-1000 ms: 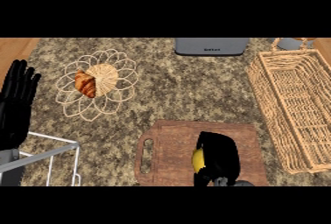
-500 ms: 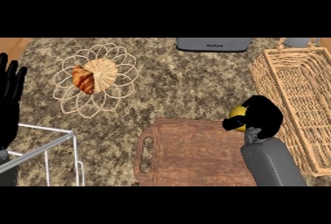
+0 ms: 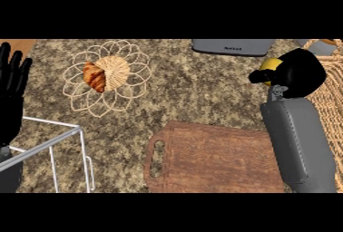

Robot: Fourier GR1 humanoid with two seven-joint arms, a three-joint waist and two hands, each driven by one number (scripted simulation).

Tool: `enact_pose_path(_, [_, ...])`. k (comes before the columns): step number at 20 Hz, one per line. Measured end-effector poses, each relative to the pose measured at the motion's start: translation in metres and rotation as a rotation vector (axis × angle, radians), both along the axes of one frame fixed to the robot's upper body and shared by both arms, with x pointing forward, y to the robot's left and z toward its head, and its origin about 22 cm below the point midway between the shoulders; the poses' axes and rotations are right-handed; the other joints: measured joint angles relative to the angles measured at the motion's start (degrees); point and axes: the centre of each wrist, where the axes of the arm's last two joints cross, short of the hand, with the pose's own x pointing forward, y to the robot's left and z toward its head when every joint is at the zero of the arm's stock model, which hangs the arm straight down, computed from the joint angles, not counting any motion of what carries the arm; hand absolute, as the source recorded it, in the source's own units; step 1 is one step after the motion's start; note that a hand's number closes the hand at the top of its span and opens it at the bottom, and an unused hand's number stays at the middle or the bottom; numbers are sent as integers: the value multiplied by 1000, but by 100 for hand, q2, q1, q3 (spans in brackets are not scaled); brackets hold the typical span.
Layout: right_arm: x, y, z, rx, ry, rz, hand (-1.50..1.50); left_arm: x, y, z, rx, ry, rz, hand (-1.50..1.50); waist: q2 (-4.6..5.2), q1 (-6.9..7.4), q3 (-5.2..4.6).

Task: Pick the lemon from the cutting board and place it in the basket

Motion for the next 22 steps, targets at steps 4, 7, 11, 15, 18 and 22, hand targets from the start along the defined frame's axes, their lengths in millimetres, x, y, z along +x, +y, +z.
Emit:
enact_pose_path(4, [15, 10, 35, -62, -141, -39, 150, 2, -3, 4, 6, -6, -22, 0, 11, 73, -24])
enact_pose_path(7, [25, 18, 56, -95, -217, -71, 150, 4, -4, 6, 6, -7, -30, 0, 12, 115, -41])
enact_pose_path(11, [35, 23, 73, -104, -272, -127, 150, 4, -2, 6, 7, 0, -30, 0, 6, 93, -33])
enact_pose_path(15, [43, 25, 79, -115, -263, -191, 150, 2, 0, 5, 11, 9, -25, 0, -13, 52, -29])
enact_pose_path(18, [49, 24, 77, -142, -234, -241, 150, 1, 3, 4, 10, 20, -12, 0, -40, -6, -23])
enact_pose_path(22, [54, 20, 72, -169, -191, -294, 150, -2, 8, 1, 14, 35, 3, 0, -83, -110, -9])
